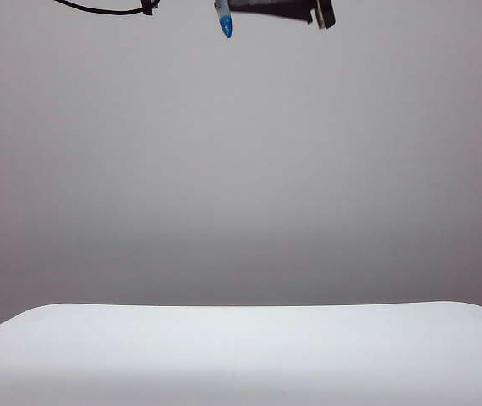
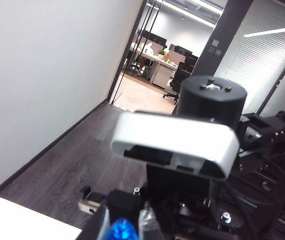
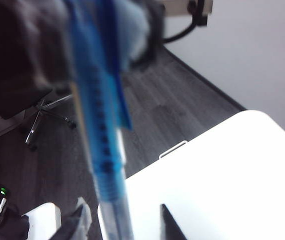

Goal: Pick up the pen and remove the cap.

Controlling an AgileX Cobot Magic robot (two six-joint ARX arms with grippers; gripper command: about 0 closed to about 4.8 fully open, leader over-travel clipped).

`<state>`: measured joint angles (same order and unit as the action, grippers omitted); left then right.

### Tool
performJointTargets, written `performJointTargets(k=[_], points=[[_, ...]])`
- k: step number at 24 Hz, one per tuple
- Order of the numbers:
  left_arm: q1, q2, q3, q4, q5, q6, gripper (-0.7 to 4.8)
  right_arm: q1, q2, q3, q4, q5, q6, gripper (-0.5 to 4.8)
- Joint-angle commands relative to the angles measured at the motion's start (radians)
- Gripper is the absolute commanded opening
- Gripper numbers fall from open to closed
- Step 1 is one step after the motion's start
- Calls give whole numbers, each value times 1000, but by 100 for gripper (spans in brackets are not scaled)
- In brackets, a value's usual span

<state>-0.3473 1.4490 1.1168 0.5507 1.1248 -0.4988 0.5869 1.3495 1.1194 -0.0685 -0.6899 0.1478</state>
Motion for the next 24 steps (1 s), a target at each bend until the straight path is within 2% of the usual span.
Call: performJointTargets(k=[1, 2, 4, 5, 14, 17, 24], points=[[-9, -2, 2, 9, 5, -14, -6, 9, 1, 5, 11, -12, -2, 153], [-10, -1, 2, 3, 14, -15, -6, 13, 0, 5, 11, -11, -3, 83], [-10, 2, 2, 3, 24, -16, -6, 17, 0, 5, 10, -8, -3, -15], [-10, 3, 2, -4, 22, -17, -6, 17, 0, 5, 6, -8, -3, -3], [-7, 3, 2, 13, -1, 3, -6, 17, 0, 5, -102, -11, -26, -3], [-7, 3, 2, 77, -23, 0, -6, 18, 0, 3, -199, -8, -98, -3], [-7, 3, 2, 88, -43, 0, -6, 18, 0, -41, -204, -7, -101, -3]])
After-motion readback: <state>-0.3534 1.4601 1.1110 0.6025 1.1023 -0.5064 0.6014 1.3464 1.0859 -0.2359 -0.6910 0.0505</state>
